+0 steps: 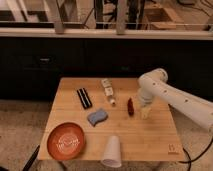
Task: Place the pepper in the ceramic bowl
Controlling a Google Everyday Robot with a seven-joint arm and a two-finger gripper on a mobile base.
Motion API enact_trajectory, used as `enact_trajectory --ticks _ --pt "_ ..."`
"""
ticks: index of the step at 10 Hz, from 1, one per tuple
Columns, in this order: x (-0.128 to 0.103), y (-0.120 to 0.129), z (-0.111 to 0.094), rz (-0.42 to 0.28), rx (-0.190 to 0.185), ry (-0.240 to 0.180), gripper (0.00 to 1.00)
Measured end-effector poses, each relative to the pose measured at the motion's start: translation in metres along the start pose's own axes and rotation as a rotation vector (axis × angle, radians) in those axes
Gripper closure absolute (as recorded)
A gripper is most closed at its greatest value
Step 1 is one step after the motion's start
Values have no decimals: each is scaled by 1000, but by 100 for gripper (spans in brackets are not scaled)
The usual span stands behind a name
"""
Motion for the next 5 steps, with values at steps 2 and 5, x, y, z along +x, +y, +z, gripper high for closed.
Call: enact_trajectory --ticks 2,5 --pt "-2 -1 3 -7 1 -3 20" --pt "-2 -2 6 -17 2 -9 20"
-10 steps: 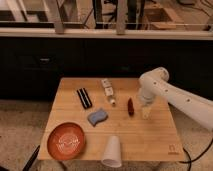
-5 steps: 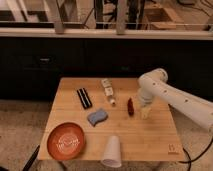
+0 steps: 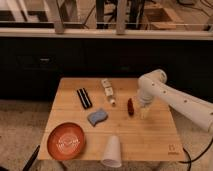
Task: Place the pepper in the ceramic bowl
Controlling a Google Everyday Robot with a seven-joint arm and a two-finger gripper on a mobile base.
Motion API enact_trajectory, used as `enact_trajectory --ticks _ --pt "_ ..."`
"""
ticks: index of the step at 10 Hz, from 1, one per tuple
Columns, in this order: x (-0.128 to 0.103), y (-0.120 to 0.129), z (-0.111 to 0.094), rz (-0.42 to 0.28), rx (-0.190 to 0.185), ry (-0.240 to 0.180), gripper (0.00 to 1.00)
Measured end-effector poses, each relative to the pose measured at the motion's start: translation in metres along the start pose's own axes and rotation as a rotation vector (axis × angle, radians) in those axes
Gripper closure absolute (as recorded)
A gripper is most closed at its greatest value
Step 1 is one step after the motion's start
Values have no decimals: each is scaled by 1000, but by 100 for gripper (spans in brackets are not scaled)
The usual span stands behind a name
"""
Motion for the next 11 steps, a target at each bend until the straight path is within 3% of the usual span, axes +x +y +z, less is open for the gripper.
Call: enact_trajectory --ticks 11 --pt "-5 -8 8 -46 0 -12 20"
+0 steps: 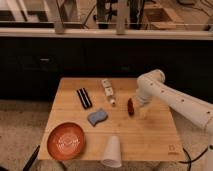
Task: Place the pepper in the ceramic bowl
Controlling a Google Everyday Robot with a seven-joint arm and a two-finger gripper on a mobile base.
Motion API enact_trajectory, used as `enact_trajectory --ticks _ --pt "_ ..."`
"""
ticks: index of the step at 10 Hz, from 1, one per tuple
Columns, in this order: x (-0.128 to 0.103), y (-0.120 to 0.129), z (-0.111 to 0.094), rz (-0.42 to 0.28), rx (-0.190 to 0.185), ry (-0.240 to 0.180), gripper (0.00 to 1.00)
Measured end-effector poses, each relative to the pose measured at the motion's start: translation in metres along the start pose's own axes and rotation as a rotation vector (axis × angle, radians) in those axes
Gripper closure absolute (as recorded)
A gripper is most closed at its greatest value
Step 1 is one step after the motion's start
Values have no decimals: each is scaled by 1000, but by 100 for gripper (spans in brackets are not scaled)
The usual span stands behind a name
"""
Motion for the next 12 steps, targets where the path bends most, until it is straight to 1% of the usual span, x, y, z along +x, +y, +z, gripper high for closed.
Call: enact_trajectory --ticks 12 --pt "-2 -6 7 -36 -10 -14 20"
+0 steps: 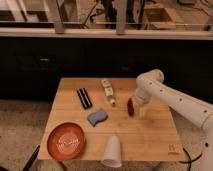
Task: Place the pepper in the ceramic bowl
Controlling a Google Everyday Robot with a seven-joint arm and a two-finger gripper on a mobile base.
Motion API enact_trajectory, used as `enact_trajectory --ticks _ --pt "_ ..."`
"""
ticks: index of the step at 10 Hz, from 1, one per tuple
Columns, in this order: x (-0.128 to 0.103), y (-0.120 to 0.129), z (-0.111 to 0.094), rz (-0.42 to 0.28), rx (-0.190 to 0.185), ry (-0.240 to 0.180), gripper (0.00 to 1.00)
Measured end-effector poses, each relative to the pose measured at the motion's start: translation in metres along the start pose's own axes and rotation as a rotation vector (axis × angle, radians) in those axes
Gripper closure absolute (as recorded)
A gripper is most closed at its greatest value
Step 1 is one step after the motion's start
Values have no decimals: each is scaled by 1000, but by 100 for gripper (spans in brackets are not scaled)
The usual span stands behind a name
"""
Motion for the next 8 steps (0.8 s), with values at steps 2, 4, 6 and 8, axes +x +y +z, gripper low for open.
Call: enact_trajectory --ticks 2,4,6,8 --pt "-1 -1 0 -4 -3 -3 20" --pt "1 -3 0 -6 -6 -5 20" --pt "2 -5 1 -11 -9 -4 20" --pt "0 -7 2 -16 -11 -6 20"
